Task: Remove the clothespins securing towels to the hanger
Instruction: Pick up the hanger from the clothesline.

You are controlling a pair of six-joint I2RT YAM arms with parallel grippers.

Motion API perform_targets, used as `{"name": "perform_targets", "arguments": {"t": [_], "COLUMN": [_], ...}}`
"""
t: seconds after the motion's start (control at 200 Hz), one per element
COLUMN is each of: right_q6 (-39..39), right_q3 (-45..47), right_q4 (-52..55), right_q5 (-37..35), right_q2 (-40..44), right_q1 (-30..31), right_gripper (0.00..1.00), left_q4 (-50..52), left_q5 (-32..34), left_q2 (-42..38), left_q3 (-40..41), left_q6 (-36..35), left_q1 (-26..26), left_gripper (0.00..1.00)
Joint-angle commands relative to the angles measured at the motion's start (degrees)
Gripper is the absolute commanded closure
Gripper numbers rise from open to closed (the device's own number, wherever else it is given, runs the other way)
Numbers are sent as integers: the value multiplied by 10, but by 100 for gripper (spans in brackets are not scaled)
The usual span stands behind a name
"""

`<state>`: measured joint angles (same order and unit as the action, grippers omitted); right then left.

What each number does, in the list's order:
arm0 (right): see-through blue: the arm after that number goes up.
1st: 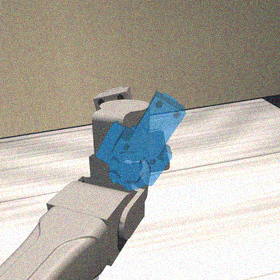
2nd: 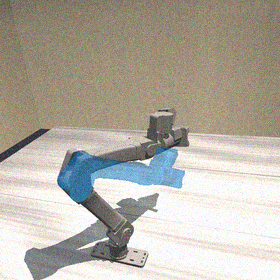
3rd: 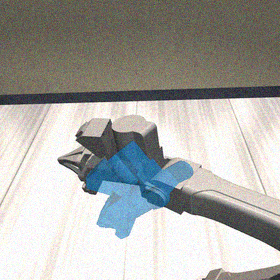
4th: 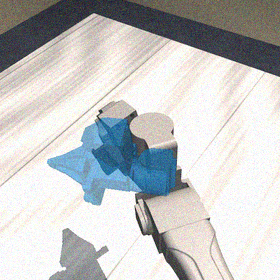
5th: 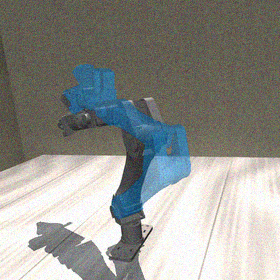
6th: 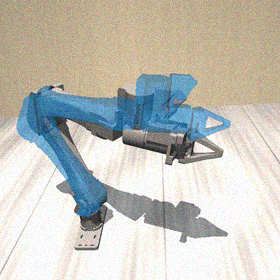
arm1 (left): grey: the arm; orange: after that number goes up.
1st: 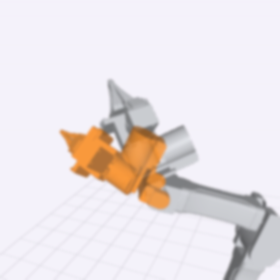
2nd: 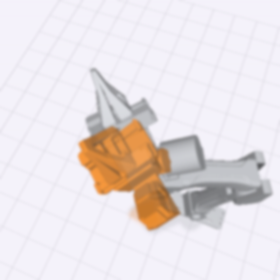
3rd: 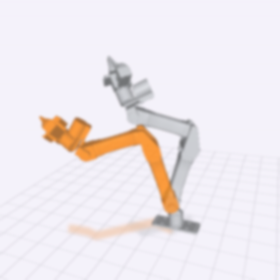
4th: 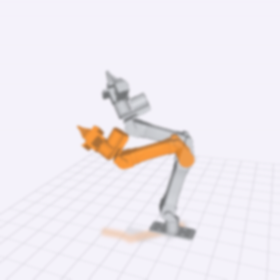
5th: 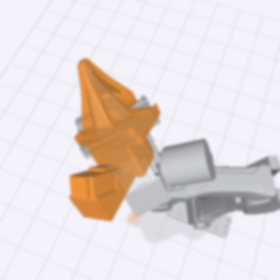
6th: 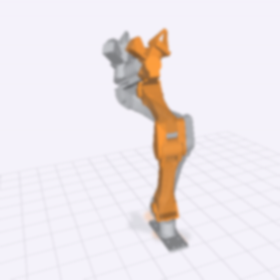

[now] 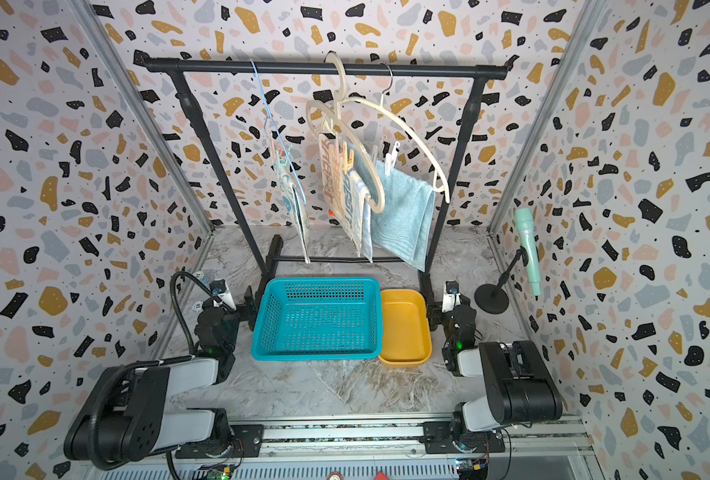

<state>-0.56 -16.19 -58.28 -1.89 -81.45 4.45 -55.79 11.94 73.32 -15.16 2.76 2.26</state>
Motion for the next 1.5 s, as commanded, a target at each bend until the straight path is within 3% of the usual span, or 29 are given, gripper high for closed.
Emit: {"name": "perform_targets", "arguments": {"t": [0.0,0.16,0.32,0.511,0.766,0.966,1.106,1.492], "right_q6": [19,76,86,96,88,68,67,24], "right_q3": [-82,-111,-131,-167,-277,-386,-455,-648], "right_q4": [160,244,331,431,559,635,663,728], "right_q5": [3,25,30,69,156,183,214,145], "right_q2": [65,149,231,316,361,358,344,247], "right_q1": [9,23,66,85,119,166,203,397], "right_gripper": [21,23,23,24,26,26,27,30], "left_q4": [98,177,315,452,587,663,702,836], "left_q5": [41,51,84,64,-5,-86,-108,-84], "left_q2": [-68,-169,-262,-339,-319,-289,-279,-209], "left_q3": [-27,-45,-95,-159,-293,-401,-458,-640], "left_q6": [31,110,145,183,158,127,110,108], "left_q1": [9,15,41,58,102,118,120,120], "left_gripper": [18,20,21,22,23,23,22,21]}}
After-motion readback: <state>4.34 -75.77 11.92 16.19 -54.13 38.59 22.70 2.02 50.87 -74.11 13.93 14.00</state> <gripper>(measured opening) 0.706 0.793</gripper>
